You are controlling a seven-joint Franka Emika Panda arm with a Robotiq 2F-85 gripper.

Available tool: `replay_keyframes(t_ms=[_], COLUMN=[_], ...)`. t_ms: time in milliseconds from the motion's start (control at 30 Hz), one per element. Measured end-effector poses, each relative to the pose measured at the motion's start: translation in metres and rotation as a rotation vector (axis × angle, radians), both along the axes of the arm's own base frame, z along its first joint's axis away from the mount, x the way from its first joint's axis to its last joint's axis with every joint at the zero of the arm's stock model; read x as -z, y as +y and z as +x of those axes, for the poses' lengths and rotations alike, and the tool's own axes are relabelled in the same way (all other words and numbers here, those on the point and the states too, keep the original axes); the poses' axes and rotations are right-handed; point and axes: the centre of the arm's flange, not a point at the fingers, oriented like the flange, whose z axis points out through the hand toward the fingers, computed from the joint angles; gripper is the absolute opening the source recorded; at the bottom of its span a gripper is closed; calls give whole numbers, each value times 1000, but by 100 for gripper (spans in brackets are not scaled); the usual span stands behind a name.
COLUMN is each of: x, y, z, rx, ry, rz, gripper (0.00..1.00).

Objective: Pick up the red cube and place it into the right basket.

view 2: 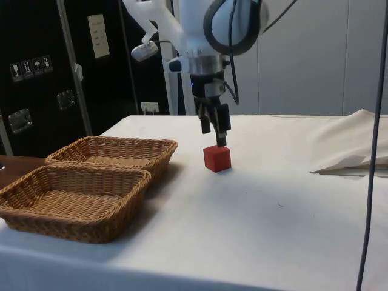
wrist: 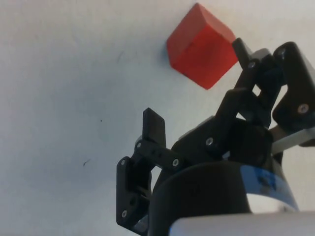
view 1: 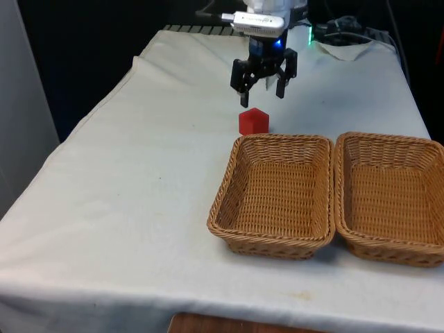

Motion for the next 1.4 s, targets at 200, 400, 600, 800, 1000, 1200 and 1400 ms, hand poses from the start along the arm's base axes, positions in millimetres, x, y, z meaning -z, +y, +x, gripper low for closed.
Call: replay_keyframes(t_ms=[200, 400, 600, 800, 1000, 1200, 1400], x=[10, 21, 29, 39, 48, 48, 49], y=[0, 4, 5, 5, 3, 3, 3], z=[0, 1, 4, 5, 4, 4, 4], rx=[-9, -29, -45, -53, -54, -54, -54], ry=[-12, -17, -4, 14, 30, 31, 33], rz=[-8, -17, -26, -36, -43, -43, -43], gripper=[100, 100, 100, 100, 100, 100, 100])
